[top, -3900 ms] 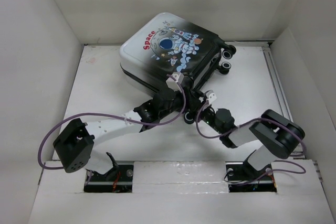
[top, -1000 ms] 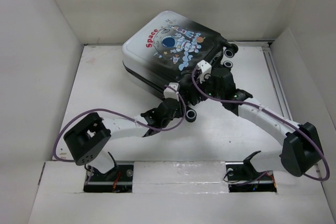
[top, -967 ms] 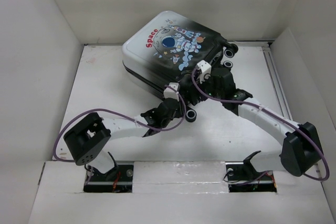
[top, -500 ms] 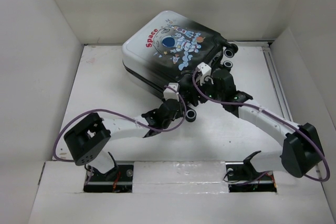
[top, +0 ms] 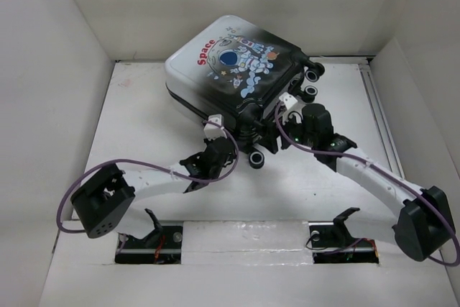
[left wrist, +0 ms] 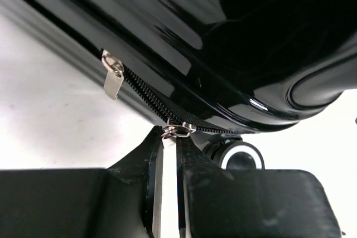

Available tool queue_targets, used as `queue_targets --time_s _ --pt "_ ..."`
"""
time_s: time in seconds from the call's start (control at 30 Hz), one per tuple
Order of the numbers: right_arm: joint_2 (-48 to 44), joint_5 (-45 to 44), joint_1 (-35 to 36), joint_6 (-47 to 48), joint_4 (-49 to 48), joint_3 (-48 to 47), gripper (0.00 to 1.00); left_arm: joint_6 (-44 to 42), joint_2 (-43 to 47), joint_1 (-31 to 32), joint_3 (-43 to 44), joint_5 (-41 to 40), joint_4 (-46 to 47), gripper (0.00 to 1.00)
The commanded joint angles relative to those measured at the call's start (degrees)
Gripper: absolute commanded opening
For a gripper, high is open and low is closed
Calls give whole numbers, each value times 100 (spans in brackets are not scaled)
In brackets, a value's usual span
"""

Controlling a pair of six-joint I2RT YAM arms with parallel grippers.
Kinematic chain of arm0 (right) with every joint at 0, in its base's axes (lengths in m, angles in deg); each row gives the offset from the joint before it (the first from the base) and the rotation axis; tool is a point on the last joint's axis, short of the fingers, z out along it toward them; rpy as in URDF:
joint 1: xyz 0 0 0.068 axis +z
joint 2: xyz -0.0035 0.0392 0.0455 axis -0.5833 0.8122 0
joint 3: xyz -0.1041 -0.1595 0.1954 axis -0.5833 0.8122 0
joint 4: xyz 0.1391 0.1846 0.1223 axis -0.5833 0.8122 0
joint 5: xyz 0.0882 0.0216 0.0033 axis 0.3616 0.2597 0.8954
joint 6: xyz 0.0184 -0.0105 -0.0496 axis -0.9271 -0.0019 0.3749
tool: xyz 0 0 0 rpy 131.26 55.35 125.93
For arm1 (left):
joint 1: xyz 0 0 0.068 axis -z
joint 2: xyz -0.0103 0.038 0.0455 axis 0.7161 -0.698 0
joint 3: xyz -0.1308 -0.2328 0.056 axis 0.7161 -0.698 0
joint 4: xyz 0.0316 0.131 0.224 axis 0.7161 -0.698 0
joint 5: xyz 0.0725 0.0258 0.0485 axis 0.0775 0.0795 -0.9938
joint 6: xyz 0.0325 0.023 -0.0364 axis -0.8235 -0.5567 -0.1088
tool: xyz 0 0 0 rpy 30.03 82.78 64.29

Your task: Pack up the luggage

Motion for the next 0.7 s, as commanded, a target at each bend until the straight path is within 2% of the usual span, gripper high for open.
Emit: queue_targets --time_s 0.0,0.27,0.4,0.47,0.5,0.53,0.6,0.67 --pt "-114 -334 -284 -22 -292 109 0 234 379 -154 -198 -925 -876 0" --pt "-229 -281 -355 -22 -292 214 0 839 555 -646 -321 -1224 -1350 0" --pt "-307 -158 -206 -22 -292 214 2 718 888 -814 -584 -890 -921 0" --pt "-474 -158 57 40 -292 101 23 665 950 -814 -585 -758 -771 0" --pt "-605 -236 154 153 -170 22 53 612 950 -814 -637 -706 -771 0" --pt "-606 -289 355 215 57 -75 74 612 1020 -762 -689 -705 -718 0" --pt "-677 -342 567 286 235 -356 100 550 1091 -700 -690 -705 -656 0" --pt "-677 -255 856 356 236 -593 100 498 1143 -700 -742 -653 -656 0"
